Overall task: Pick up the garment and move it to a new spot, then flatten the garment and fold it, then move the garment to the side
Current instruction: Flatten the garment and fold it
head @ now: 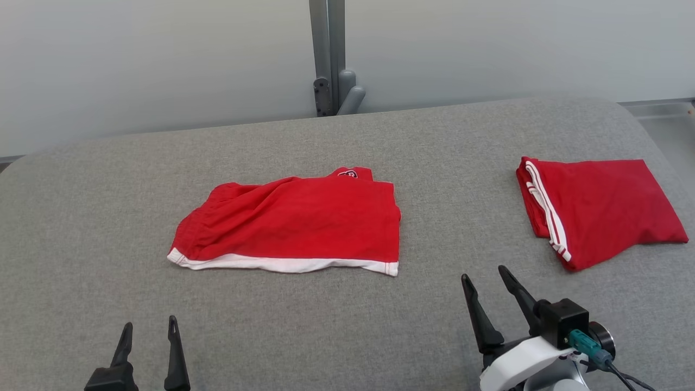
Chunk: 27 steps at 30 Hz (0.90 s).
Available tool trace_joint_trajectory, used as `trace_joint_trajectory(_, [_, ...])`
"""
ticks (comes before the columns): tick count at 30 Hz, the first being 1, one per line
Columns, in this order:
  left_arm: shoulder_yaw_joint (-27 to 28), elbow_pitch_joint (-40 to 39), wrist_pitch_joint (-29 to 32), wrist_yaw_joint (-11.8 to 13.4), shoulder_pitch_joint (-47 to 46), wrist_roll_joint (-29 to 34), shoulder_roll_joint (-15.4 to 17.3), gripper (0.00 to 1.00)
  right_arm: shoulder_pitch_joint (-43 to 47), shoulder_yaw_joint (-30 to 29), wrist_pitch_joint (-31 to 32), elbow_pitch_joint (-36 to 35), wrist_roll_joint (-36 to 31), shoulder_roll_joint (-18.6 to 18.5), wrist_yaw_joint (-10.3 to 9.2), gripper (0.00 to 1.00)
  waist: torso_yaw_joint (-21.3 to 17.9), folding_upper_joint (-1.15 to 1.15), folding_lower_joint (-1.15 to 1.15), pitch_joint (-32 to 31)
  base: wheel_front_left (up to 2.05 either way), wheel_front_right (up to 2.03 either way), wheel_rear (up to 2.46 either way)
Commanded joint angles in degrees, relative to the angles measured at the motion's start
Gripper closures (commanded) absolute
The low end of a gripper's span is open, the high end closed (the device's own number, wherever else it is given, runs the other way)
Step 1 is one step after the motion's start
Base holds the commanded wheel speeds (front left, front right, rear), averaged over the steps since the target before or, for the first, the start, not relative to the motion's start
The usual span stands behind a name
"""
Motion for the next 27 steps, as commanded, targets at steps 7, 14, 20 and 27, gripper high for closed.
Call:
trace_joint_trajectory(7, [-1.28,0.03,0.03,0.30,-0.02,-0.92,0.16,0.00,-1.63,2.45,-0.10,1.91,-0.08,-0.16,-0.10,0.00,0.53,0.01,0.00,1.92,0.00,0.00,0.00])
trace_joint_trajectory(14, [-3.58,0.22,0.03,0.33,-3.01,-1.95,0.15,0.00,-6.12,5.81,-0.10,6.18,-1.25,-0.18,-0.10,0.00,2.66,0.01,0.00,6.74,0.00,0.00,0.00])
trace_joint_trajectory(20, [-5.21,0.16,0.03,0.67,-5.58,-2.68,0.17,0.00,-9.82,7.09,-0.10,10.29,-1.16,-0.19,-0.10,0.00,4.58,0.01,0.00,10.64,0.00,0.00,0.00])
trace_joint_trajectory(27, [-5.78,-0.05,0.03,0.83,-7.73,-2.84,0.17,0.00,-14.22,9.24,-0.10,15.66,-0.37,-0.19,-0.10,0.00,6.28,0.01,0.00,13.57,0.00,0.00,0.00])
